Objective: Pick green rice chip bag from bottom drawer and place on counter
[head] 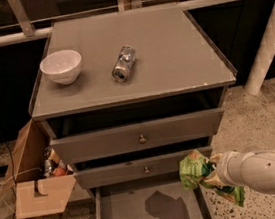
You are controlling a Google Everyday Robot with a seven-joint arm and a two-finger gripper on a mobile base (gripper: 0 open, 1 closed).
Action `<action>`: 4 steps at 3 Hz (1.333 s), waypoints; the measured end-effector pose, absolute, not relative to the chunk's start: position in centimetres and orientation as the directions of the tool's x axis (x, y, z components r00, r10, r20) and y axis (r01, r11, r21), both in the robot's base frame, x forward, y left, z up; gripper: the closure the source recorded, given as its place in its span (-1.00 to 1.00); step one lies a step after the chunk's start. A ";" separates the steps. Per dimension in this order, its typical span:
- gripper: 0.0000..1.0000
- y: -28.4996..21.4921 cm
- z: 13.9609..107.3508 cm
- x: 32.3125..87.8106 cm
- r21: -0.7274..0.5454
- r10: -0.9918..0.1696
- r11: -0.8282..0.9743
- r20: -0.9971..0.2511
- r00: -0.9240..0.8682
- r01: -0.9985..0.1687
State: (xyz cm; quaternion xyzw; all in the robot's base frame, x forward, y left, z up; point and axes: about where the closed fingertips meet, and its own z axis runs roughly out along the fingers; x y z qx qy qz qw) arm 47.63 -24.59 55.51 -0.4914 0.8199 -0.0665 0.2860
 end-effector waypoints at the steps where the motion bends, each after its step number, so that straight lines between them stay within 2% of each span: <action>1: 1.00 -25.3 59.4 46.9 -0.441 -0.855 0.494 -0.402 -0.328 -0.749; 2: 1.00 -26.4 64.3 46.4 -0.517 -0.869 0.479 -0.394 -0.299 -0.710; 4: 1.00 -26.5 65.6 46.8 -0.535 -0.869 0.481 -0.399 -0.294 -0.695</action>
Offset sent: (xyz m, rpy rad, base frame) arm -0.0244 -0.0387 0.1543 -0.1044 -0.2253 -0.0025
